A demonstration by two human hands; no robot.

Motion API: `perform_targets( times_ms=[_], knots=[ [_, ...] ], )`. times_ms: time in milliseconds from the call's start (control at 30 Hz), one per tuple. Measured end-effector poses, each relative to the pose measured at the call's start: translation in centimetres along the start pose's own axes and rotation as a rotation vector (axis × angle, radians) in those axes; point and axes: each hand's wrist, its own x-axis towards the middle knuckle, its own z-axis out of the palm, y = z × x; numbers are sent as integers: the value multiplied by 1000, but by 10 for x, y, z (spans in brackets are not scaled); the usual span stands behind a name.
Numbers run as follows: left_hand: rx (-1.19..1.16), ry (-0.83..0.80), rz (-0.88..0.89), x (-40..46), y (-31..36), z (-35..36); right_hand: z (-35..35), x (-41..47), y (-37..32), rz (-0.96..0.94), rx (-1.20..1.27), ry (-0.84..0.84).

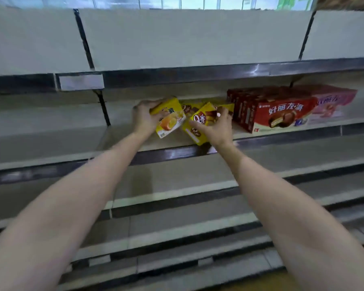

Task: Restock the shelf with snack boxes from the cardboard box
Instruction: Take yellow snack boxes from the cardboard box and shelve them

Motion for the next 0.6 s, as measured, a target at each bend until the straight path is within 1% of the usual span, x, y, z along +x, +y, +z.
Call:
perform_targets(
  times_ms=[67,167,300,400,600],
  knots=[
    [63,46,4,3,-3,0,7,5,-1,4,-6,-8],
    [251,61,-34,8,-17,4,21,12,3,31,-59,-70],
    [423,-74,-65,5,-33,14,29,23,8,159,-138,-136],
    [423,-112,-28,2,-40,24,25,30,12,172,-105,-147],
    [391,-72,-14,9,-39,40,21,31,21,129,-29,-36]
  ],
)
